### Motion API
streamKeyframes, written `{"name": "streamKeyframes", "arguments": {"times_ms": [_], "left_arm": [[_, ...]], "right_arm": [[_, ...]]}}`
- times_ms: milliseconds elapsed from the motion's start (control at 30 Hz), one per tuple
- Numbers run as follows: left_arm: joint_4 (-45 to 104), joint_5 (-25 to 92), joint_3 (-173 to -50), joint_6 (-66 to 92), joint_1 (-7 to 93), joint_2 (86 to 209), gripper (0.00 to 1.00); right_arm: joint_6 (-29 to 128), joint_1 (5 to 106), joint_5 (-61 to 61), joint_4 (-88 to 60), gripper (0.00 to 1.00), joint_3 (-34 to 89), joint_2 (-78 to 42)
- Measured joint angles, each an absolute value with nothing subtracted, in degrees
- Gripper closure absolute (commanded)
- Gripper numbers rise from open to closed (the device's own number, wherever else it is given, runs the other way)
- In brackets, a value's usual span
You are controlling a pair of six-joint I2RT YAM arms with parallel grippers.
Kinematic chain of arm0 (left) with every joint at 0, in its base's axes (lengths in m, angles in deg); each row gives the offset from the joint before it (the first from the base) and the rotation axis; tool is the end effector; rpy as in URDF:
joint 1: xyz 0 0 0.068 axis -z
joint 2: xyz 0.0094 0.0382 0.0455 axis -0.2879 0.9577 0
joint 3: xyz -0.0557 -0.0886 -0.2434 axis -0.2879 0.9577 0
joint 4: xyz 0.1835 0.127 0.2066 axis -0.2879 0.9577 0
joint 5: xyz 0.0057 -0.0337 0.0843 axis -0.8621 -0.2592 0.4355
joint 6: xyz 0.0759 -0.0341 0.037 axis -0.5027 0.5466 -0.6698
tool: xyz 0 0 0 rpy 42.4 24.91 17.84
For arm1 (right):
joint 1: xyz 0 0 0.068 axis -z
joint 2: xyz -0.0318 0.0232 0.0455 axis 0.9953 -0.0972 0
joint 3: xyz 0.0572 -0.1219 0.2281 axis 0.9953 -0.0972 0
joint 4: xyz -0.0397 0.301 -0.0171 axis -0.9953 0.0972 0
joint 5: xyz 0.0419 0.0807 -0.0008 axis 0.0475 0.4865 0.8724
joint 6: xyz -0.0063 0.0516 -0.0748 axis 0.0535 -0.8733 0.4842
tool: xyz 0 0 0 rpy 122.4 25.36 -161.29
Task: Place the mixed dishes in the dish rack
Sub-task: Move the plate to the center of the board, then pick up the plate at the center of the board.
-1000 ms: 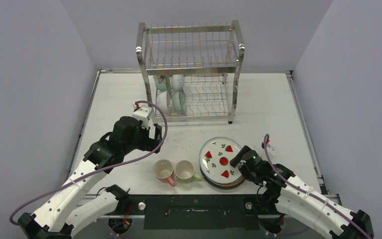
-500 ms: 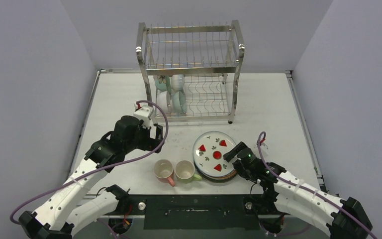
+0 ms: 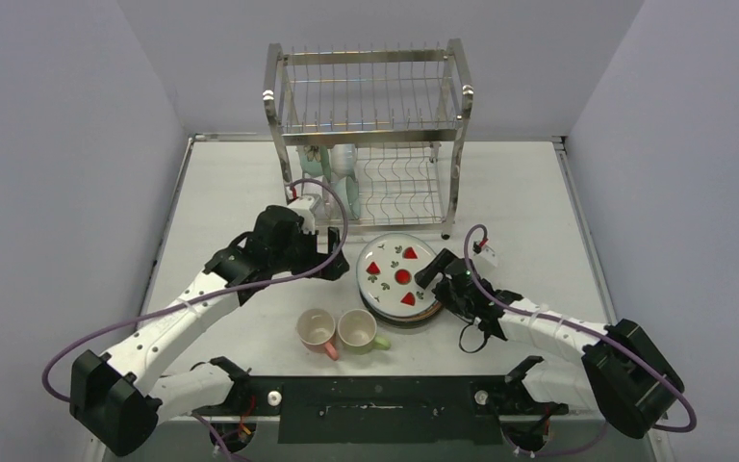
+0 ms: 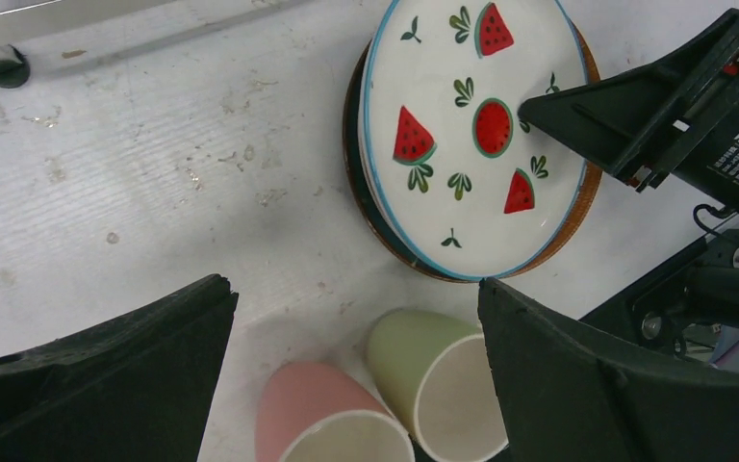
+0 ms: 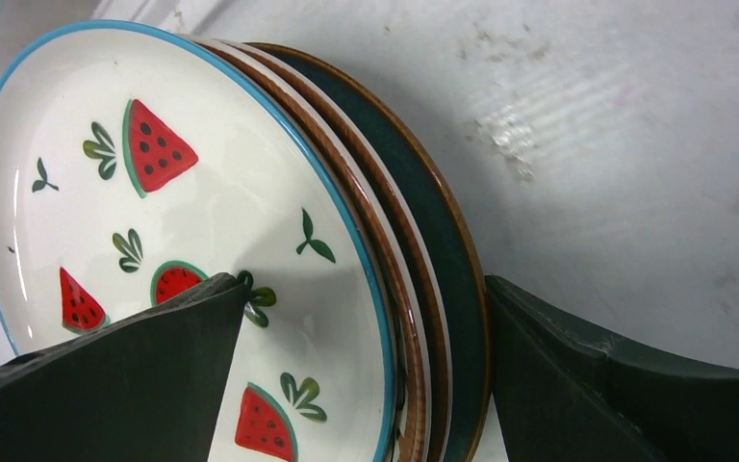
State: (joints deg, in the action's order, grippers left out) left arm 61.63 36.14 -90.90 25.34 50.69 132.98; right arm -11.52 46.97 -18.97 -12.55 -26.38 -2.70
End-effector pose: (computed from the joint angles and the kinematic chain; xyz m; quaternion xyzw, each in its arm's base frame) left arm 0.2537 -0.1808 0.2495 0.0999 0.8981 -0.2462 0.3504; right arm 0.2260 0.1535 0.0777 0.2762 0.8806 0.2435 0.2981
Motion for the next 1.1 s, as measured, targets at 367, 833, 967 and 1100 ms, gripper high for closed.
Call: {"name": "streamKeyframes", "arguments": {"times_ms": [367,833,967,1100], "left_arm": [[51.8,33.9,-91.0,31.5,50.5,148.6,0.12],[42.3,32.8,-91.0,36.5,50.3,158.3,0.46],[39.7,31.9,-90.9,38.0,49.9,160.6,0.62],[37.8,30.8,-90.6,39.5,49.5,161.7,0.82]], "right_arm": [[-4.9,49.4,-13.3,-24.6,0.12,-25.9,-9.6],[-2.6,49.6,-10.6,-24.8,0.13,-27.6,-7.4],[-2.3,49.6,-10.0,-24.1,0.14,-28.1,-6.1],[-2.1,49.6,-10.0,-23.3,0.14,-28.6,-4.8]]}}
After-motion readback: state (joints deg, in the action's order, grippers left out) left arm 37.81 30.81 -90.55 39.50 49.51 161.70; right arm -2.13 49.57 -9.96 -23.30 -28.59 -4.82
